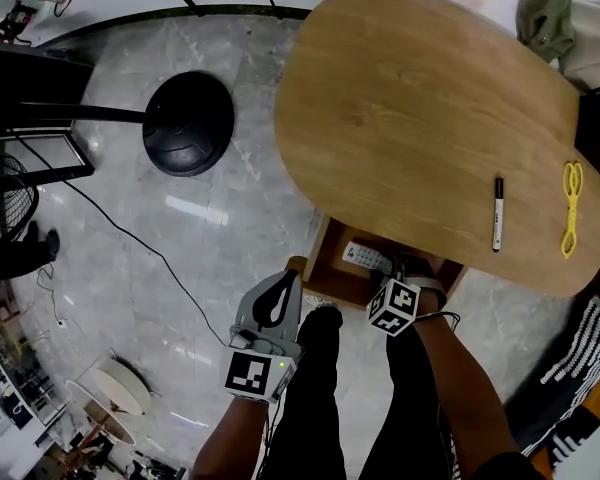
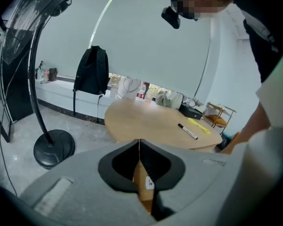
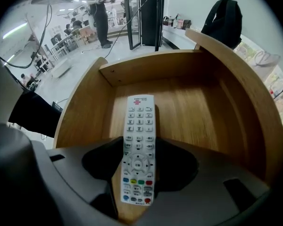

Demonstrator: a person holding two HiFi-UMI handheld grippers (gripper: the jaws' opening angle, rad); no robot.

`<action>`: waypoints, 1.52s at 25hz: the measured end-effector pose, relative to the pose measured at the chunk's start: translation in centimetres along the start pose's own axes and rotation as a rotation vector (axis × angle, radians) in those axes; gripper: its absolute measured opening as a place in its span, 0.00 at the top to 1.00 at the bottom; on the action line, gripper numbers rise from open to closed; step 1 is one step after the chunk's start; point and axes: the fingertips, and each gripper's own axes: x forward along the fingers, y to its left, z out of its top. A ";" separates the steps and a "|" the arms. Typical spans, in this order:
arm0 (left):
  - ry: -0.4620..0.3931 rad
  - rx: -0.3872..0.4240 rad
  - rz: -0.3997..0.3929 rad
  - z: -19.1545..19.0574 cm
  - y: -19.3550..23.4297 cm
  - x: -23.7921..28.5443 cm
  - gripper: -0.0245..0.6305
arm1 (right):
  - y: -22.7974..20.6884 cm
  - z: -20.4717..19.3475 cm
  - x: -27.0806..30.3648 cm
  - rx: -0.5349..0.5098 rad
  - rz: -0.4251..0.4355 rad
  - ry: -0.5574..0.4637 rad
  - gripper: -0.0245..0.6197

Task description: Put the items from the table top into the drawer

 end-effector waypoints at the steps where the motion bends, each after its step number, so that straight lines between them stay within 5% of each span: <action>1: -0.001 0.000 -0.003 0.1 -0.1 0.2 0.93 | 0.0 0.0 0.0 -0.002 -0.008 -0.001 0.63; 14: 0.007 0.062 -0.041 2.3 -1.5 1.2 0.93 | -0.8 2.5 -9.1 0.008 -0.096 -0.185 0.53; 24: -0.032 0.119 -0.157 5.7 -8.1 5.1 0.93 | -7.0 1.5 -21.2 0.289 -0.303 -0.343 0.54; 29: -0.024 0.159 -0.205 6.4 -10.6 6.7 0.93 | -11.1 -1.4 -24.4 0.491 -0.414 -0.394 0.69; 33: -0.019 0.173 -0.229 6.4 -12.2 7.5 0.93 | -13.6 -4.8 -25.6 0.635 -0.513 -0.401 0.96; 38: -0.011 0.190 -0.248 6.8 -13.5 8.3 0.93 | -15.4 -7.7 -26.0 0.778 -0.526 -0.420 0.97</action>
